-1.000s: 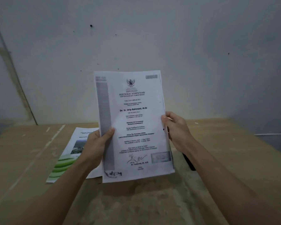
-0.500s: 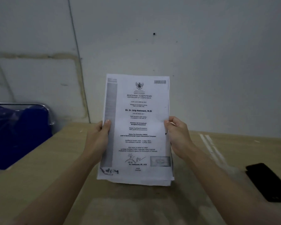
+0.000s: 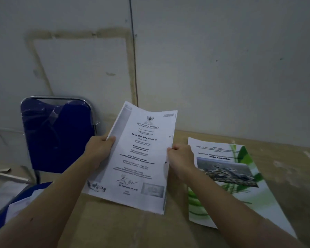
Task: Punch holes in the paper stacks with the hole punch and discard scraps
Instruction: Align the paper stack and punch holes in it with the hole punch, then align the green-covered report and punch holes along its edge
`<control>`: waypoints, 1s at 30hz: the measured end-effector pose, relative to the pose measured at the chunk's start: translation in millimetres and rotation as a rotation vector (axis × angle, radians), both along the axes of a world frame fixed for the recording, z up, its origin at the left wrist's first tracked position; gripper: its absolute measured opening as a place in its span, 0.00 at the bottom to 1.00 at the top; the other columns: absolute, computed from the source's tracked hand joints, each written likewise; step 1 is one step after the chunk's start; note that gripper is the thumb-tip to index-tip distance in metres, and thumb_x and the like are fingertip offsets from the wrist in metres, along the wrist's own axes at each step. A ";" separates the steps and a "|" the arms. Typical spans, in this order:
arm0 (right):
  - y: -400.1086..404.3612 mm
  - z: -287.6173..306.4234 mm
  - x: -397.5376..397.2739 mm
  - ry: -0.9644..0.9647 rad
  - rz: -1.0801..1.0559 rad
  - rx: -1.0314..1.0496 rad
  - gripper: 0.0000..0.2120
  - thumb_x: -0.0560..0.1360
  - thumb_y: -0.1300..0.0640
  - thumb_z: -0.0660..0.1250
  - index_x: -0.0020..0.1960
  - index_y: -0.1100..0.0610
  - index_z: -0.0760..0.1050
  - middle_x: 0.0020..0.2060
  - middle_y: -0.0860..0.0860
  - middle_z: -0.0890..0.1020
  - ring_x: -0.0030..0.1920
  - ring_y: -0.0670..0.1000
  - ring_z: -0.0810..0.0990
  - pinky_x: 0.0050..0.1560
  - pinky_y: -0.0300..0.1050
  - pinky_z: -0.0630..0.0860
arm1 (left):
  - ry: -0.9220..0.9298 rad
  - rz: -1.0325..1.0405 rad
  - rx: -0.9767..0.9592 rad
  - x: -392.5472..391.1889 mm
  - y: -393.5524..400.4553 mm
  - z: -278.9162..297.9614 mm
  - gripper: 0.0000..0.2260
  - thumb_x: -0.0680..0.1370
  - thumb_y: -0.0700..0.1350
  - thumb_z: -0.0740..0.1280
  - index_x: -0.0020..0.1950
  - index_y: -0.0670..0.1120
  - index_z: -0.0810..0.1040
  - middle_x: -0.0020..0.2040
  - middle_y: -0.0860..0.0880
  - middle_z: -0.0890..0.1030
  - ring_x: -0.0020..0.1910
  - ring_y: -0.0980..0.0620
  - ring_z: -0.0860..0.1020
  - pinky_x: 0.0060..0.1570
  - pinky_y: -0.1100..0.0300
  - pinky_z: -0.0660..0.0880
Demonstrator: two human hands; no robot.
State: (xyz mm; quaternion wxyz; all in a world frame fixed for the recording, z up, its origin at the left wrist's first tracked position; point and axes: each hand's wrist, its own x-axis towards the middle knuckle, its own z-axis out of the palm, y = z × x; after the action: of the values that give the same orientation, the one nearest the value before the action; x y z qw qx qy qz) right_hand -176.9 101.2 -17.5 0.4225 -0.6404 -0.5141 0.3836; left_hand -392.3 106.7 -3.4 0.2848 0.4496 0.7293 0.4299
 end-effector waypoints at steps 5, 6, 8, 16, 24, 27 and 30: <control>29.1 -9.0 -12.3 -0.257 0.029 -0.040 0.19 0.74 0.66 0.60 0.26 0.58 0.60 0.25 0.51 0.66 0.26 0.47 0.64 0.23 0.38 0.59 | 0.081 0.000 -0.051 -13.7 31.1 -21.2 0.18 0.77 0.49 0.62 0.57 0.35 0.78 0.50 0.38 0.80 0.48 0.40 0.78 0.47 0.53 0.72; 34.5 -11.7 -14.5 -0.310 0.028 -0.045 0.19 0.74 0.66 0.61 0.27 0.58 0.60 0.26 0.51 0.66 0.26 0.47 0.64 0.23 0.38 0.58 | 0.122 -0.010 -0.058 -12.5 36.1 -25.0 0.17 0.77 0.49 0.62 0.56 0.36 0.78 0.50 0.39 0.79 0.48 0.40 0.77 0.47 0.54 0.72; 40.8 -16.1 -17.3 -0.407 0.030 -0.041 0.17 0.74 0.65 0.62 0.29 0.57 0.61 0.30 0.51 0.69 0.30 0.50 0.68 0.24 0.38 0.59 | 0.222 -0.030 -0.076 -8.6 43.9 -31.8 0.12 0.78 0.48 0.61 0.48 0.40 0.79 0.42 0.42 0.77 0.41 0.45 0.75 0.44 0.55 0.70; 50.2 -21.8 -23.1 -0.590 0.063 -0.042 0.13 0.73 0.66 0.63 0.33 0.59 0.62 0.38 0.53 0.71 0.45 0.55 0.75 0.24 0.37 0.56 | 0.510 -0.038 -0.130 -11.5 62.2 -53.0 0.12 0.77 0.49 0.62 0.48 0.40 0.76 0.39 0.46 0.76 0.39 0.47 0.73 0.35 0.58 0.67; 62.1 -28.4 -22.9 -0.564 0.092 -0.054 0.13 0.72 0.67 0.63 0.33 0.59 0.62 0.45 0.59 0.78 0.42 0.53 0.71 0.25 0.37 0.59 | 0.598 -0.017 -0.088 -10.7 68.9 -60.4 0.13 0.75 0.50 0.64 0.49 0.40 0.74 0.47 0.43 0.77 0.46 0.44 0.75 0.43 0.53 0.72; 59.7 -29.9 -25.6 -0.582 0.071 -0.049 0.05 0.74 0.65 0.63 0.49 0.65 0.73 0.56 0.61 0.77 0.49 0.56 0.76 0.35 0.39 0.66 | 0.625 -0.012 -0.050 -12.5 69.0 -62.5 0.12 0.75 0.51 0.64 0.47 0.42 0.75 0.48 0.42 0.78 0.47 0.44 0.75 0.46 0.51 0.74; 57.5 -33.1 -27.6 -0.564 0.062 -0.062 0.10 0.75 0.65 0.63 0.56 0.66 0.72 0.59 0.62 0.74 0.56 0.58 0.76 0.42 0.42 0.66 | 0.660 -0.020 -0.078 -13.1 66.8 -59.6 0.12 0.75 0.51 0.63 0.48 0.42 0.76 0.49 0.43 0.78 0.46 0.44 0.76 0.45 0.52 0.73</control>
State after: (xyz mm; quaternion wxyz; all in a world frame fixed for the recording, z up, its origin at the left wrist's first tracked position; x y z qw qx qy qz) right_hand -204.5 158.7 -50.6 0.2312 -0.7182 -0.6188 0.2187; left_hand -405.5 173.5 -63.0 0.0544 0.5604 0.7937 0.2303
